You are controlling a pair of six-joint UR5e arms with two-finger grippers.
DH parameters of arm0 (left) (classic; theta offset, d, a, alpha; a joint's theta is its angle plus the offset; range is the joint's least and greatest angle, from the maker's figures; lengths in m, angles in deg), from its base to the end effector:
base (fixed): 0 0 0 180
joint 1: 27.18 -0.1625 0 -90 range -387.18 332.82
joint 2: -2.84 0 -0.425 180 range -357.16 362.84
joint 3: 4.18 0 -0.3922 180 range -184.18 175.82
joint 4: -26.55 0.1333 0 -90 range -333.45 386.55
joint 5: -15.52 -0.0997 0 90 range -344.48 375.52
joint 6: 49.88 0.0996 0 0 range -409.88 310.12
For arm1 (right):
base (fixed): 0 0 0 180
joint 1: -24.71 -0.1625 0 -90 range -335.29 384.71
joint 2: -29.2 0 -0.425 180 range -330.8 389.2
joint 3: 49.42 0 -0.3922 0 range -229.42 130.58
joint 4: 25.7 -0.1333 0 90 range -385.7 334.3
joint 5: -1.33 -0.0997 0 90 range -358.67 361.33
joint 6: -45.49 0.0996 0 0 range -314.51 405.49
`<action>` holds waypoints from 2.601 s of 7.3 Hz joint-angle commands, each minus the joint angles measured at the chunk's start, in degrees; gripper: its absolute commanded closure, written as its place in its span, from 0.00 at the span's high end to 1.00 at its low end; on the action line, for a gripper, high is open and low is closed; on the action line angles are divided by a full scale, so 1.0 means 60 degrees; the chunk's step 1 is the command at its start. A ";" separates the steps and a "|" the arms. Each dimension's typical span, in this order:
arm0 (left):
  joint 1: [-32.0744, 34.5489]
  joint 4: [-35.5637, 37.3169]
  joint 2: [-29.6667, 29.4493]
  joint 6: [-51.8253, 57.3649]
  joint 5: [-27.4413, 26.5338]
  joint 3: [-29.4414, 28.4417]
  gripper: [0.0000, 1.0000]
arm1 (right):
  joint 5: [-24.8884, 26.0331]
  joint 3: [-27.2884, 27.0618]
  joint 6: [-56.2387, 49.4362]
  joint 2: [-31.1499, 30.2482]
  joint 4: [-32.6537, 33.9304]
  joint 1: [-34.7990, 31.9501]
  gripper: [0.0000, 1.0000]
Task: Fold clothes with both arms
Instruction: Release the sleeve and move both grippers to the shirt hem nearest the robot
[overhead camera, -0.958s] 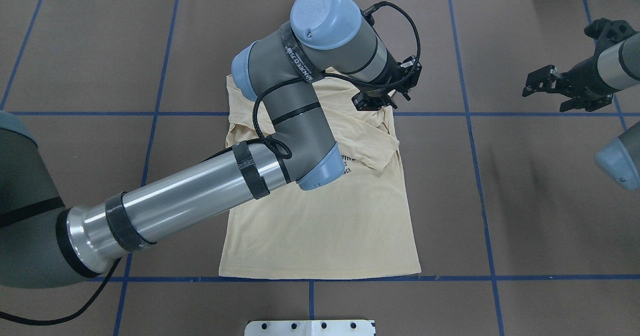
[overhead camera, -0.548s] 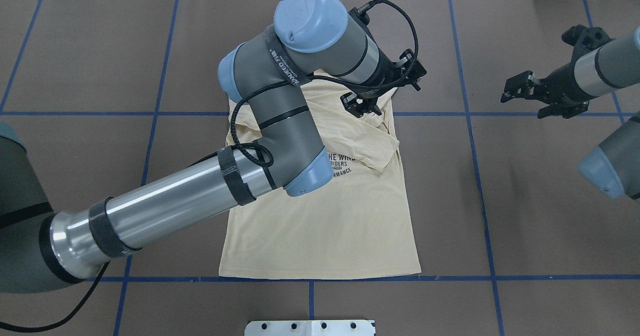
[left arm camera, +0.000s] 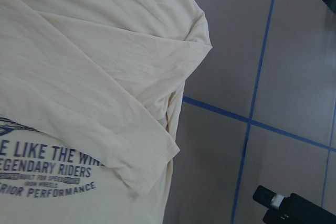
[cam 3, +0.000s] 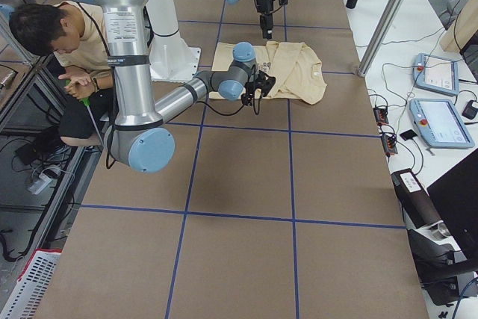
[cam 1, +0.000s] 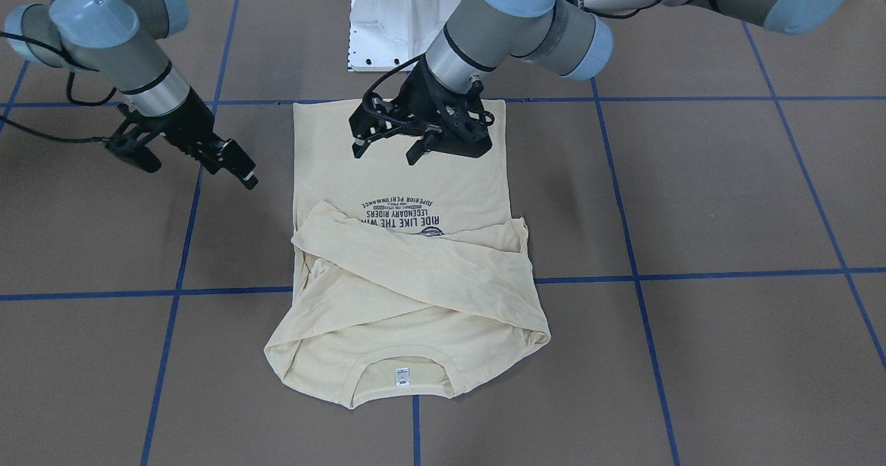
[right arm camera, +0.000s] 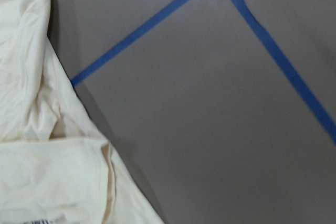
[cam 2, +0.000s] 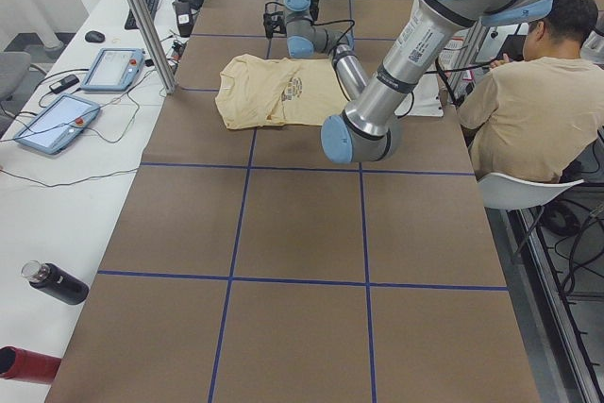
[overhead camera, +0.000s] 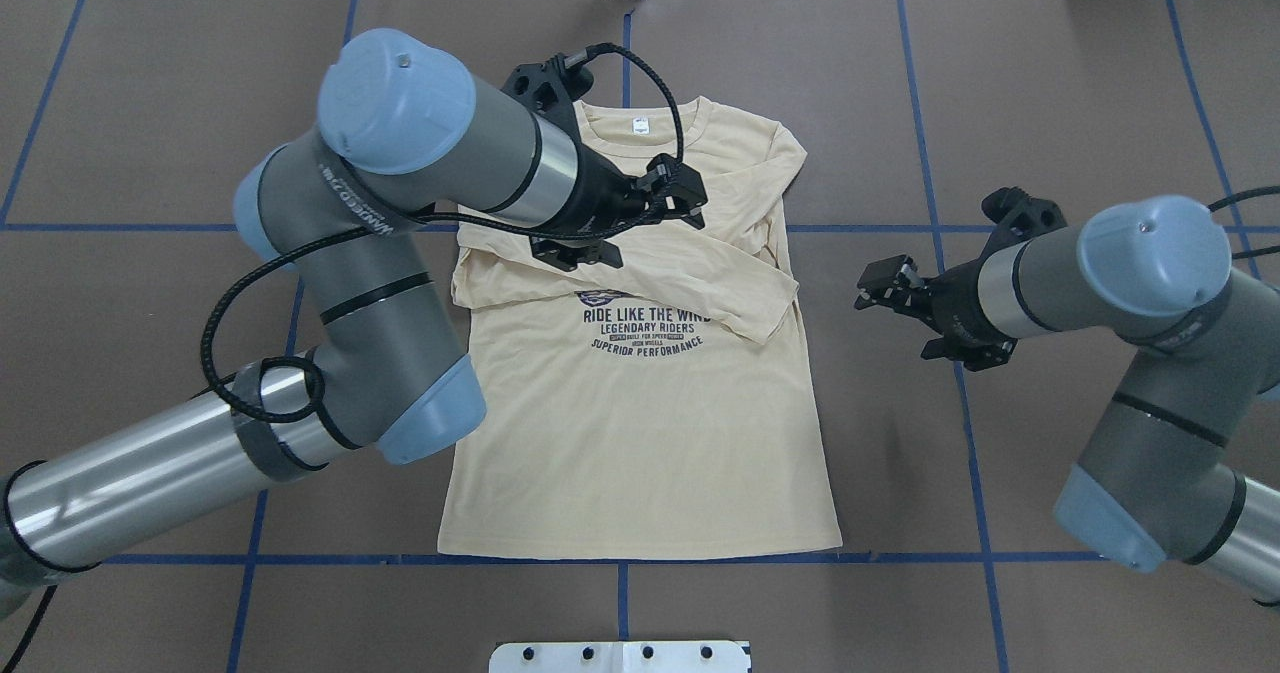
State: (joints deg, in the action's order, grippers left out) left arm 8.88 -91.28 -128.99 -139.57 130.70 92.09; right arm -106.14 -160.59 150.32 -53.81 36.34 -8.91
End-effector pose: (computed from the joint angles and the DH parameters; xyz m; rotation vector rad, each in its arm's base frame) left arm 0.4776 -0.4603 0.1125 0.0522 1.3518 -0.2351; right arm -0.3857 -0.3806 0.3694 -0.1197 -1.0216 0.6223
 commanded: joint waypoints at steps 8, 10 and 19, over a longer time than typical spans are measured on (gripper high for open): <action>0.0319 0.0258 0.1098 0.0592 -0.0023 0.0918 0.95 | 0.4802 -0.1261 0.3635 -0.0710 0.1921 0.5033 0.83; 0.0319 0.0258 0.1098 0.0592 -0.0023 0.0918 0.95 | 0.4802 -0.1276 0.3635 -0.0695 0.1921 0.5048 0.59; -0.2502 0.0638 0.4547 -0.1002 -0.2686 0.3197 0.94 | 0.4699 -0.1730 0.3635 -0.0798 0.1907 0.4931 0.00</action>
State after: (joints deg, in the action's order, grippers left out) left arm -0.40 -88.10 -107.97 -143.24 119.68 106.60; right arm -77.88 -170.69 172.14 -58.52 47.78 20.74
